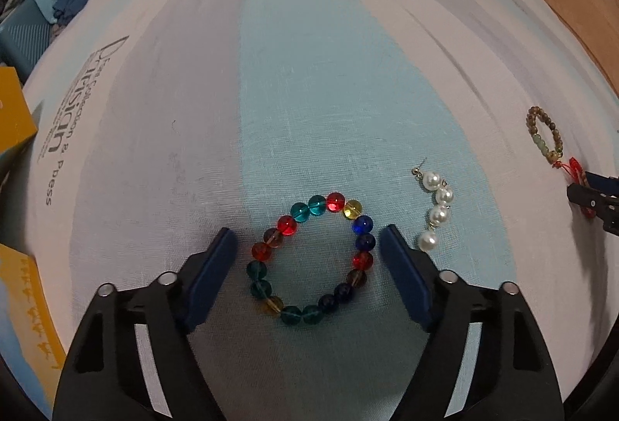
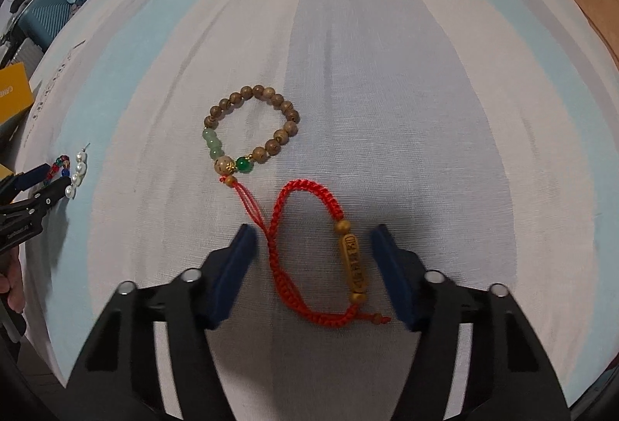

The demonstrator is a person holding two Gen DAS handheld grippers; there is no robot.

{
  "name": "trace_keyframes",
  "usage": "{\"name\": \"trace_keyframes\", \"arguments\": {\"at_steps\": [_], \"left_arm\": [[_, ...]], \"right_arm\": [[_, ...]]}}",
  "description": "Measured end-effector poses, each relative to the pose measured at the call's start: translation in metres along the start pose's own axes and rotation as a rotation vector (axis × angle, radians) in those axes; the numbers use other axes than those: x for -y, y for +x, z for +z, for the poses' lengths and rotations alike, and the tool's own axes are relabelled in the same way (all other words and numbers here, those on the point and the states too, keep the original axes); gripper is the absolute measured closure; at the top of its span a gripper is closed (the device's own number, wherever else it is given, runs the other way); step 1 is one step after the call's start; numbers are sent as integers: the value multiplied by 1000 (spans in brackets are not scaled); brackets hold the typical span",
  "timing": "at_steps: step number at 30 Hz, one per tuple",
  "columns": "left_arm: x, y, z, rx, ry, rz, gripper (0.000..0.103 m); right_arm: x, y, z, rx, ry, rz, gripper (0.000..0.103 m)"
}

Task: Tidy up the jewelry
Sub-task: 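Grasp the multicolour glass bead bracelet with the left tool while the right tool grasps the red cord bracelet, then carry the glass bead and red cord bracelets into the white box with both tools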

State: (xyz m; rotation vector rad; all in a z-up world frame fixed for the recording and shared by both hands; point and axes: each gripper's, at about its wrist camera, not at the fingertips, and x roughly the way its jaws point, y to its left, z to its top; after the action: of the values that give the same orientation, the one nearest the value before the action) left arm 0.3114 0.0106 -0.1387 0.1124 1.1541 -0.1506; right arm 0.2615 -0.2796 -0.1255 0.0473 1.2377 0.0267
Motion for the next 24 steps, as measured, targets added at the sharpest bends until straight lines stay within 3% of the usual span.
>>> {"name": "trace_keyframes", "arguments": {"at_steps": [2, 8, 13, 22, 24], "left_arm": [[-2, -2, 0, -3, -9, -11, 42], [-4, -6, -3, -23, -29, -35, 84], [-7, -11, -8, -29, -54, -56, 86], [-4, -22, -15, -24, -59, -46, 86], [-3, -25, -15, -22, -56, -42, 94]], "right_arm": [[1, -1, -1, 0, 8, 1, 58], [6, -7, -6, -10, 30, -10, 83], [11, -10, -6, -12, 65, 3, 93], [13, -25, -9, 22, 63, -13, 94], [10, -28, -7, 28, 63, -14, 94]]}}
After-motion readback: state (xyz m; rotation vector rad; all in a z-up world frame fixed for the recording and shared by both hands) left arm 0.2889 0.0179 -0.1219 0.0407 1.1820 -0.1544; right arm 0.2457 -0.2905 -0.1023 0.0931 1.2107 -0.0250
